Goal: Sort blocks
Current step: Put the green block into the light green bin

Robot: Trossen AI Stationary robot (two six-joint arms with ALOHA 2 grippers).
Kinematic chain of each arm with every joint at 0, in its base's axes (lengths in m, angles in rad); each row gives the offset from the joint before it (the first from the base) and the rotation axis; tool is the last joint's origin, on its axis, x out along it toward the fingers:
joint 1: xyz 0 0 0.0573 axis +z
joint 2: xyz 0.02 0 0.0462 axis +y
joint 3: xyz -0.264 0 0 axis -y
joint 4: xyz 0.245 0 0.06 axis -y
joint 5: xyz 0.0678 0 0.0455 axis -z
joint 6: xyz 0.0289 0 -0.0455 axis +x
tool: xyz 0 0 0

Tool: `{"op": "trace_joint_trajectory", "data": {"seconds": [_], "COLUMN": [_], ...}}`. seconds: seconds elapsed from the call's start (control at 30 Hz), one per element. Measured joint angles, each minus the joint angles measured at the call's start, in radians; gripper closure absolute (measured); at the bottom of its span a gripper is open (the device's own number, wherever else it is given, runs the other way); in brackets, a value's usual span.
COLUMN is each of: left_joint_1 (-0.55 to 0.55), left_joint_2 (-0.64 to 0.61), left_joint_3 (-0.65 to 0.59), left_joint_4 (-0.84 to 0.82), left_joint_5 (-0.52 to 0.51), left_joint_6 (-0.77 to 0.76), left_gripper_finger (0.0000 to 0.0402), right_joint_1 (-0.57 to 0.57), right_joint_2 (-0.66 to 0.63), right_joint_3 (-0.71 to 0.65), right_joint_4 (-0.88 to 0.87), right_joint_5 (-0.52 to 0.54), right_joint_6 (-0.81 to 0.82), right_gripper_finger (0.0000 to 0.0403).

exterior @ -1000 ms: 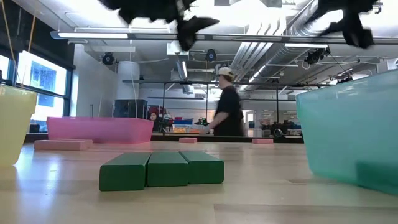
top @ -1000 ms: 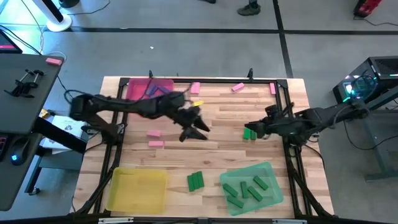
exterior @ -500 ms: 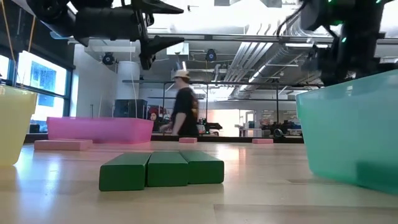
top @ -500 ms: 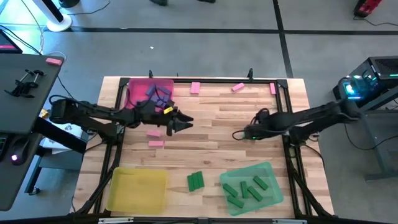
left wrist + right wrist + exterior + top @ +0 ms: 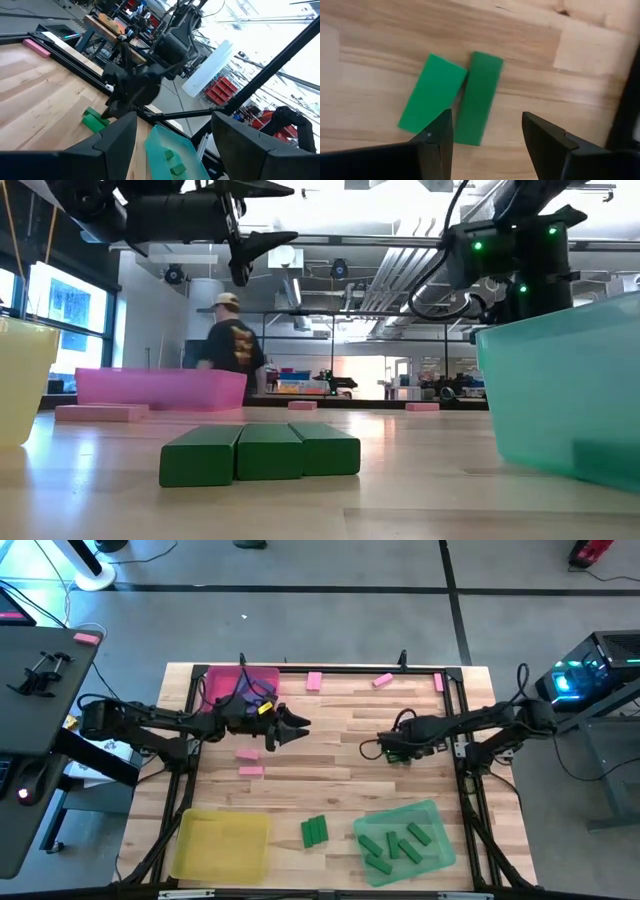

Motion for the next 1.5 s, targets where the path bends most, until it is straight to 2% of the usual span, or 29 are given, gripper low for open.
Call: {"op": "trace_joint_trajectory", "data": {"seconds": [0.17,0.3,0.4,0.57,0.67,0.9,1.1,1.23,1.37,1.43,1.5], "left_joint_1": [0.007,0.007,0.007,0.007,0.007,0.009,0.012,0.012,0.012,0.012,0.021], "left_joint_2": [0.000,0.000,0.000,0.000,0.000,0.000,0.001,0.001,0.001,0.000,-0.010], "left_joint_3": [0.000,0.000,0.000,0.000,0.000,0.000,0.001,0.001,0.001,0.001,0.000], "left_joint_4": [0.000,-0.001,-0.001,-0.002,-0.002,-0.002,-0.003,-0.003,-0.003,0.003,0.053], "left_joint_5": [0.021,0.021,0.021,0.021,0.018,0.012,0.012,0.012,0.018,0.020,0.028], "left_joint_6": [-0.010,-0.010,-0.031,-0.043,-0.033,-0.027,-0.026,-0.026,-0.028,-0.052,-0.131], "left_gripper_finger": [0.0161,0.0161,0.0161,0.0161,0.0161,0.0161,0.0161,0.0161,0.0161,0.0161,0.0161], "right_joint_1": [-0.048,-0.084,-0.094,-0.038,-0.012,0.028,0.021,0.019,0.020,0.020,0.020], "right_joint_2": [-0.003,-0.019,-0.058,-0.121,-0.118,-0.119,-0.096,-0.051,-0.007,0.004,0.003], "right_joint_3": [-0.002,-0.062,-0.096,-0.089,-0.093,-0.092,-0.102,-0.137,-0.143,-0.142,-0.143], "right_joint_4": [-0.086,0.037,0.104,0.129,0.083,0.144,0.174,0.263,0.272,0.271,0.276], "right_joint_5": [-0.004,-0.043,-0.063,-0.051,-0.038,-0.013,-0.004,-0.040,-0.047,-0.046,-0.048], "right_joint_6": [-0.067,-0.131,-0.120,-0.064,-0.010,0.073,0.078,0.075,0.071,0.045,0.031], "right_gripper_finger": [0.0227,0.0227,0.0227,0.0227,0.0227,0.0227,0.0227,0.0227,0.0228,0.0238,0.0269]}}
